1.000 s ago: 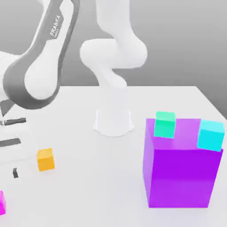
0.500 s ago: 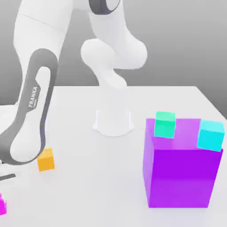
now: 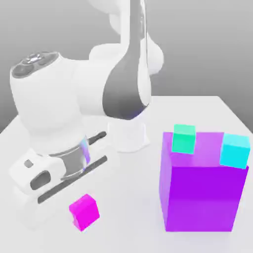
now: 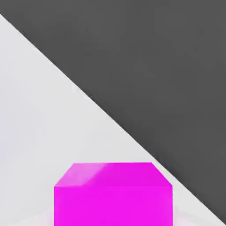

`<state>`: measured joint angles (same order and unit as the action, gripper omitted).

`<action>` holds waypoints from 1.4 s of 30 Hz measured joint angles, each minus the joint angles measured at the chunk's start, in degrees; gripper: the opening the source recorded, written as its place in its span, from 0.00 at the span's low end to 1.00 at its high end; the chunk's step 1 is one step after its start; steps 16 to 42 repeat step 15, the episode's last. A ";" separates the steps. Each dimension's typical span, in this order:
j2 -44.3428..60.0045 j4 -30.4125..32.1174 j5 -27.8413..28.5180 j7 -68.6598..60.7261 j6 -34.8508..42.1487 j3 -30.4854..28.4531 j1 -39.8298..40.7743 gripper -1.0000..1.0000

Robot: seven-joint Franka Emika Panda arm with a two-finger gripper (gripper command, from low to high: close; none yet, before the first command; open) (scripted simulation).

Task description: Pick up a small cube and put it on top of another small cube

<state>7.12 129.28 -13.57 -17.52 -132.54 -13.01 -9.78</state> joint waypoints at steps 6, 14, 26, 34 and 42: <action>-14.19 0.79 8.78 10.85 10.91 9.77 -15.57 0.00; -16.82 6.01 12.81 15.62 7.07 14.78 -18.38 1.00; -16.82 6.01 12.81 15.62 7.07 14.78 -18.38 1.00; -16.82 6.01 12.81 15.62 7.07 14.78 -18.38 1.00; -16.82 6.01 12.81 15.62 7.07 14.78 -18.38 1.00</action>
